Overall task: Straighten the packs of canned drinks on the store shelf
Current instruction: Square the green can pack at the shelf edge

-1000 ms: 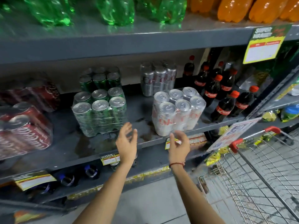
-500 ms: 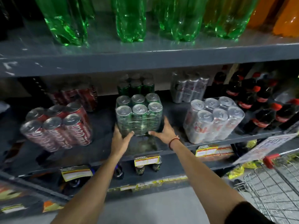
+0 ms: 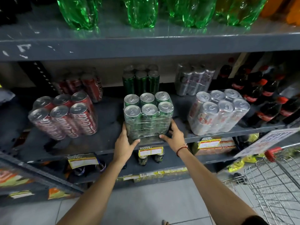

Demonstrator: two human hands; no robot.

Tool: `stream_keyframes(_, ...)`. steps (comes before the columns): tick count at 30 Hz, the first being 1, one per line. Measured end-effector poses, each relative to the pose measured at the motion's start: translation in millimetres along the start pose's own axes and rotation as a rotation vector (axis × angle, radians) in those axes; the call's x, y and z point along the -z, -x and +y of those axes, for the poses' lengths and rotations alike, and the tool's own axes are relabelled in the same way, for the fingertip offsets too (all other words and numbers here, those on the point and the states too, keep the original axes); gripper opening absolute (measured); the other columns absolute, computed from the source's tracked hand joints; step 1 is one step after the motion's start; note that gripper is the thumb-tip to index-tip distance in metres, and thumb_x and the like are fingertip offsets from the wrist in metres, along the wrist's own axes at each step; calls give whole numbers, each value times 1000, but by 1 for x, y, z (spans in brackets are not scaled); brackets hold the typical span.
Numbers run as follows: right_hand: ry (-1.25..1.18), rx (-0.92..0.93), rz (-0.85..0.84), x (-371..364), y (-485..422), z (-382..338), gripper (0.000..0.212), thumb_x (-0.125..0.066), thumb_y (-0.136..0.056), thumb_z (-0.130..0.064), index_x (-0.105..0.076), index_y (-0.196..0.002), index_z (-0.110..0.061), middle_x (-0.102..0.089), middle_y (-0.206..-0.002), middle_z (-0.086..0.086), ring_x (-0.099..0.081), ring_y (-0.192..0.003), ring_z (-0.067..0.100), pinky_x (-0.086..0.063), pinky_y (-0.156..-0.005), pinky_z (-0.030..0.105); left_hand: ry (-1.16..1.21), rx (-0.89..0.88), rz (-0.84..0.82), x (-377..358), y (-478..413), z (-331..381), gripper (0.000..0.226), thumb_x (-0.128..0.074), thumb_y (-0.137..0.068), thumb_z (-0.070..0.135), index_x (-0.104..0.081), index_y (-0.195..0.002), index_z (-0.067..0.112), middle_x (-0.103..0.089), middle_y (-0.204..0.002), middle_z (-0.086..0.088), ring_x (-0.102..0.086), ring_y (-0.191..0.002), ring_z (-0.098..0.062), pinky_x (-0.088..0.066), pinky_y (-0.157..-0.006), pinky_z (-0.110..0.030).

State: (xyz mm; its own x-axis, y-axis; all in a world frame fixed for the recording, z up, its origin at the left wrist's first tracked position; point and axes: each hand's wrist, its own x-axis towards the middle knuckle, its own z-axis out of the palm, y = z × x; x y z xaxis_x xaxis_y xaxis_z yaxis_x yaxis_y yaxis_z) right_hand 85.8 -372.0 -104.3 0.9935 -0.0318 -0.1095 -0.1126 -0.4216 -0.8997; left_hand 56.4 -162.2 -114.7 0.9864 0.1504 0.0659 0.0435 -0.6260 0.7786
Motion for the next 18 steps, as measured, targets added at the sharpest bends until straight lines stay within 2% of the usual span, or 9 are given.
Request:
stream_keyframes(2,-1,38,16,0,10,0,86,-74,-77,-4,-25,-146,-16,-53,-137,9,-50,-124,23,-38,-105,32,-11,-7,23,0,7,-1,96,-75,-77,26,-14,-151,17,-55,-138,-11,-53,-125,-29,-47,-100,-42)
stream_keyframes(5,-25,64,42,-2,20,1,83,-76,-74,-3,-31,-143,-16,-60,-121,6,-54,-106,13,-43,-98,23,-13,-20,56,1,13,-2,94,-77,-76,25,-19,-150,16,-60,-132,-13,-57,-120,-30,-49,-96,-41)
stream_keyframes(8,-35,76,92,-7,24,7,84,-78,-71,-6,-35,-142,-19,-62,-118,8,-56,-98,11,-41,-84,2,-15,-3,63,2,17,-1,93,-77,-76,25,-20,-149,18,-63,-128,-11,-60,-117,-28,-49,-96,-39)
stream_keyframes(10,-43,83,114,-8,26,10,83,-78,-71,-5,-35,-141,-17,-61,-116,8,-56,-98,11,-38,-78,-6,-31,-13,66,4,18,-1,93,-77,-76,27,-21,-149,19,-65,-124,-11,-64,-109,-27,-51,-94,-40)
stream_keyframes(14,-52,92,107,-6,28,5,80,-76,-73,-1,-36,-140,-13,-58,-110,0,-54,-97,9,-37,-75,-7,-85,-44,93,4,20,-1,90,-76,-76,31,-24,-148,13,-70,-111,-11,-69,-90,-26,-54,-82,-36)
stream_keyframes(18,-36,96,110,-6,31,2,76,-74,-74,2,-37,-139,-10,-57,-104,-5,-54,-96,9,-39,-74,-5,-156,-62,78,5,21,-4,89,-72,-78,39,-23,-148,13,-71,-106,-12,-69,-86,-25,-55,-79,-38)
